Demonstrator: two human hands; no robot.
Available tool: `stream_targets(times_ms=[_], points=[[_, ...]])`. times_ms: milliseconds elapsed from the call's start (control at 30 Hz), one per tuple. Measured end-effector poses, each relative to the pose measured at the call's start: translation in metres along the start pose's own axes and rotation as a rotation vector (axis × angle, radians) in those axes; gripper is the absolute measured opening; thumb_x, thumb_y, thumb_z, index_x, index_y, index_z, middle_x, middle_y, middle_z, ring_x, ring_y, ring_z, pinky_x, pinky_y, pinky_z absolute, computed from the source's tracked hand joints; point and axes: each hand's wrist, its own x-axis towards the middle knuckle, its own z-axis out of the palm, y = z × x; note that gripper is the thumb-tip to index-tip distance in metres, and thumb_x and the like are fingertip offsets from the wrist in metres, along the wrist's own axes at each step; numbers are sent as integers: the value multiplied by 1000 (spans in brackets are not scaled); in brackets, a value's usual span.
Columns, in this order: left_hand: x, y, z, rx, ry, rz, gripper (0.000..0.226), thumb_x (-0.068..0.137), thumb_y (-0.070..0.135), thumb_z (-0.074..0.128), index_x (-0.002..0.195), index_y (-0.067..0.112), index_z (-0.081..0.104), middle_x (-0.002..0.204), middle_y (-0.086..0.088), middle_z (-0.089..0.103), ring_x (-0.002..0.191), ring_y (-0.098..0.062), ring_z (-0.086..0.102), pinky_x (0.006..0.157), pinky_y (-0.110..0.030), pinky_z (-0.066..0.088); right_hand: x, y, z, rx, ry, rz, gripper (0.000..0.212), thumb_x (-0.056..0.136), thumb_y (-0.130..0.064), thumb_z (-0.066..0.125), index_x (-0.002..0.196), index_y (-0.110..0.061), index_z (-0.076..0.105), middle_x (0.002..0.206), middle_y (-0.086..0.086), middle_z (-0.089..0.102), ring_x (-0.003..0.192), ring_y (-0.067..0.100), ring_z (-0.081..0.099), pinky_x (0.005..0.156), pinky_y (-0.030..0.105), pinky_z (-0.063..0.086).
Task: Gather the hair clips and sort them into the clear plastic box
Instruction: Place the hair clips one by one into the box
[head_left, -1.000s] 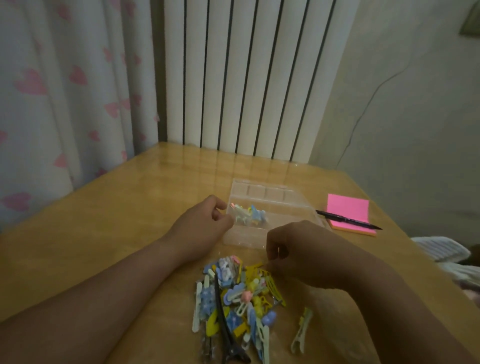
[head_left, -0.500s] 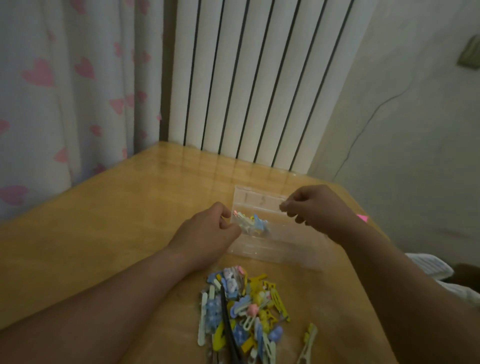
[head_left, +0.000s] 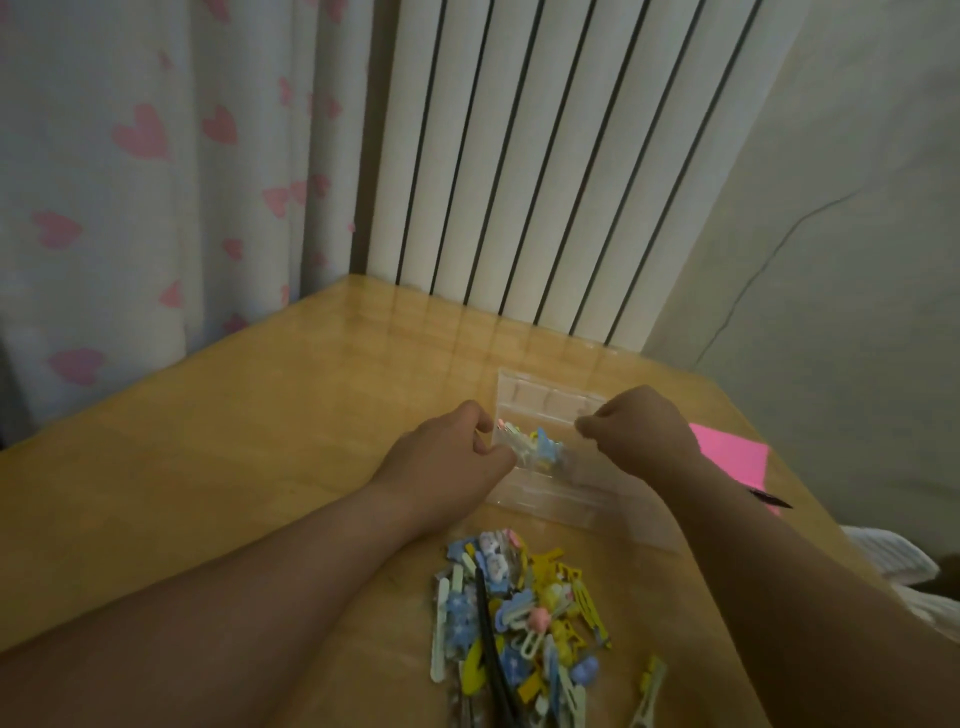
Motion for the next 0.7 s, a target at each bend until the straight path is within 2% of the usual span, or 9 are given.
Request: stream_targets(times_ms=[100, 167, 233, 300, 400, 467, 600, 700], points=[[1, 1, -1, -7, -10, -3, 53, 89, 63, 52, 132, 31, 54, 102, 14, 65, 91, -16, 64, 80, -40, 54, -29, 0, -18, 244, 178, -132, 28, 96, -38, 72, 78, -18, 80, 67, -3, 72, 64, 18, 68, 59, 30, 51], [1, 1, 0, -8, -10, -3, 53, 90, 66, 51, 131, 33, 54, 102, 15, 65, 90, -15, 65, 82, -41, 56, -55, -2, -32, 367, 208, -212, 24, 99, -37, 70, 84, -21, 80, 64, -6, 72, 55, 7, 64, 54, 24, 45], [1, 2, 1, -8, -2, -1, 46, 96, 63, 55, 130, 32, 54, 101, 13, 65, 89, -14, 66, 82, -40, 57, -78, -2, -44, 399, 75, -265, 23, 100, -37, 70, 84, -22, 79, 63, -9, 73, 48, 3, 60, 46, 17, 43], [0, 5, 1, -18, 15, -4, 41, 100, 58, 58, 130, 30, 56, 99, 10, 66, 88, -13, 66, 81, -39, 55, -95, 2, -52, 334, -145, -316, 21, 99, -36, 71, 85, -23, 79, 69, -10, 76, 49, 3, 63, 45, 14, 44], [0, 6, 0, -21, 37, 11, 38, 101, 53, 60, 128, 27, 58, 96, 5, 67, 88, -15, 66, 82, -43, 54, -107, 6, -55, 89, -483, -390, 5, 96, -31, 75, 94, -28, 78, 82, -6, 78, 64, 7, 73, 54, 16, 52], [0, 5, -1, -29, 51, 16, 36, 101, 50, 62, 127, 25, 59, 96, 4, 67, 90, -16, 66, 87, -45, 54, -110, 6, -52, -67, -641, -410, 10, 93, -33, 77, 102, -30, 75, 92, -5, 76, 76, 10, 75, 57, 18, 53], [0, 3, -2, -52, 50, 13, 34, 102, 51, 62, 127, 27, 59, 98, 1, 67, 91, -17, 66, 88, -44, 53, -114, 2, -51, -143, -709, -374, 25, 87, -37, 84, 106, -28, 69, 103, 1, 75, 89, 22, 76, 65, 32, 62], [-1, 3, -2, -68, 47, 14, 33, 102, 49, 61, 127, 28, 58, 99, 0, 67, 92, -18, 66, 89, -44, 53, -117, -2, -53, -176, -689, -363, 20, 91, -30, 80, 108, -24, 70, 104, 4, 76, 86, 24, 77, 62, 31, 62]])
